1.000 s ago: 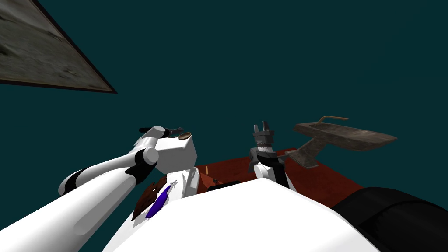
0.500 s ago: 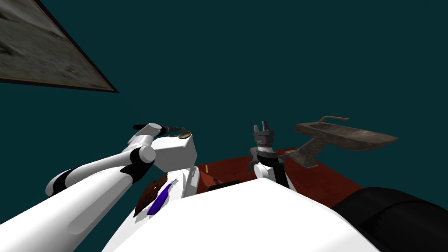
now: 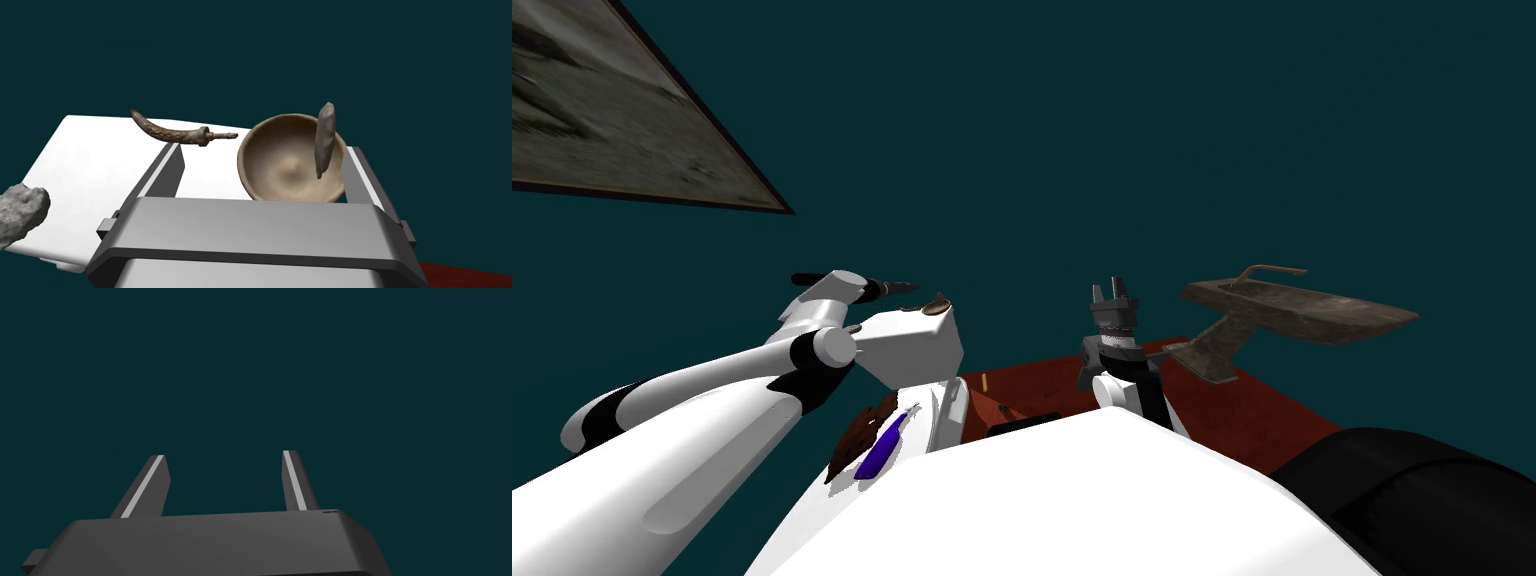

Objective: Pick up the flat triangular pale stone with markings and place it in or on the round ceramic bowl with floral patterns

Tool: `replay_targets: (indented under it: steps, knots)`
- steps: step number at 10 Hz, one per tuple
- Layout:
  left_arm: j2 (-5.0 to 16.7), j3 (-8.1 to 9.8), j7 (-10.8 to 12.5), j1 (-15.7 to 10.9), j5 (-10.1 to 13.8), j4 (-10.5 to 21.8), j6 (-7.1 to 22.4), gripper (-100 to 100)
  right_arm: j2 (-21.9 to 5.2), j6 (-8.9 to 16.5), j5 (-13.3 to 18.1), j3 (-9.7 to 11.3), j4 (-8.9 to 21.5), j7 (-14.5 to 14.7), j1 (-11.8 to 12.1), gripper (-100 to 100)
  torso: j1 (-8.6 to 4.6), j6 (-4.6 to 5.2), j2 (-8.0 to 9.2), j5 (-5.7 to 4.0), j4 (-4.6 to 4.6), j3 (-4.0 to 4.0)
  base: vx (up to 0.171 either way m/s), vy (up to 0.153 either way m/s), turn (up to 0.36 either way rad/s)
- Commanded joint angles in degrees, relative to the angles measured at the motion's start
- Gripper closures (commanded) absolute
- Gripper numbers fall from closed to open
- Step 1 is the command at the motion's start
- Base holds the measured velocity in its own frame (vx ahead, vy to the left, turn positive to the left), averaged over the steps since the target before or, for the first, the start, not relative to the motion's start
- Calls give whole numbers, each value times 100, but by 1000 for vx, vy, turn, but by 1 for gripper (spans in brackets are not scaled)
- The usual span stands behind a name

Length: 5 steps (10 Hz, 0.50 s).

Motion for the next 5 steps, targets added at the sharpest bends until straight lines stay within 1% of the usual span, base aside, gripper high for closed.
replay_targets:
  steps: [1,5]
  knots:
    - [0,0,0,0,0,0,0,0,0,0,0,0,0,0,0,0,0,0,0,0,0,0,0,0,0]
    - [-1,0,1,1,0,-1,-1,0,0,0,0,0,0,0,0,0,3,0,-10,1,-3,-6,0,0,0]
